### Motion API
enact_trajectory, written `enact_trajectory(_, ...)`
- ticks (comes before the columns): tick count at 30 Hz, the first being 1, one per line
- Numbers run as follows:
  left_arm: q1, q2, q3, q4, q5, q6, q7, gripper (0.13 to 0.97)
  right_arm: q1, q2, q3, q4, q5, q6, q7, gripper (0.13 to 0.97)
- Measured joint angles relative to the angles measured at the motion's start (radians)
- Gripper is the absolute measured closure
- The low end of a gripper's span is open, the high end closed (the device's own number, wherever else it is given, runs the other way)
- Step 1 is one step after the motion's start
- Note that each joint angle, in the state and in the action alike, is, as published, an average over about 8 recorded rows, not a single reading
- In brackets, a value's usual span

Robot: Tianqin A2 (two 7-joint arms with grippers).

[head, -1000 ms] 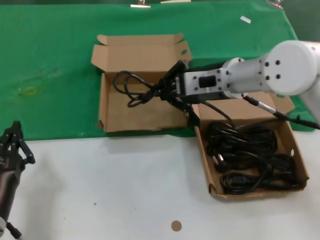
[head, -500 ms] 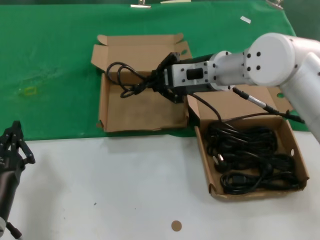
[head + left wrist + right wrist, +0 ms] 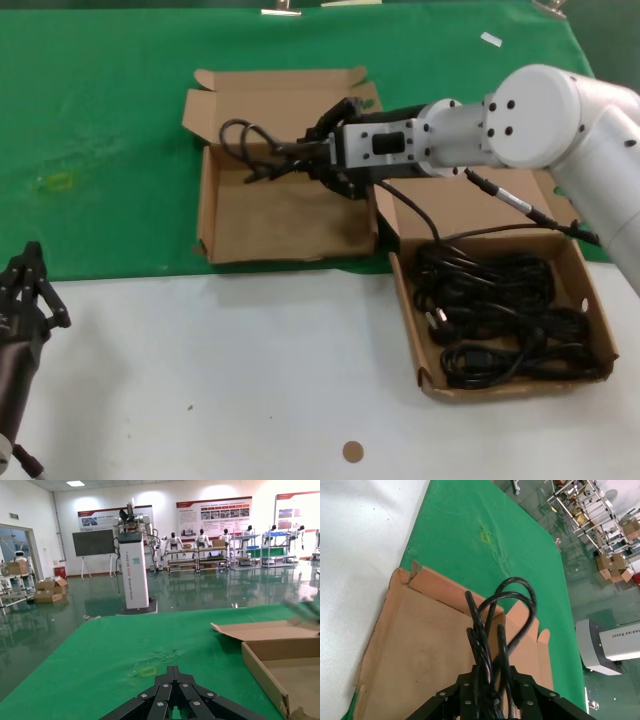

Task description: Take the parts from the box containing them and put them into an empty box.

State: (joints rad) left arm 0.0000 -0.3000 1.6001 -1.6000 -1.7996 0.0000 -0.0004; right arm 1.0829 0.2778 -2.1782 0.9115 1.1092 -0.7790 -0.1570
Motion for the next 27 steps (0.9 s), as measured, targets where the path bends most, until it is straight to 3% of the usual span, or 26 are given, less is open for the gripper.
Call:
enact_trajectory(10, 0.000, 0.000, 0.000, 0.000, 0.000, 0.000, 0.000, 0.953, 0.007, -0.012, 0.001, -0.018, 0.012, 0.010, -0.015, 0.785)
enact_trajectory(19, 0.000, 0.000, 0.000, 0.000, 0.000, 0.000, 0.000, 0.949, 0.004, -0.012, 0.003, -0.017, 0.016, 0.013, -0.016, 0.634)
enact_trajectory(27, 0.000, 0.000, 0.000, 0.000, 0.000, 0.000, 0.000, 0.907, -0.056, -0.010, 0.035, 0.022, 0.052, 0.055, -0.006, 0.422)
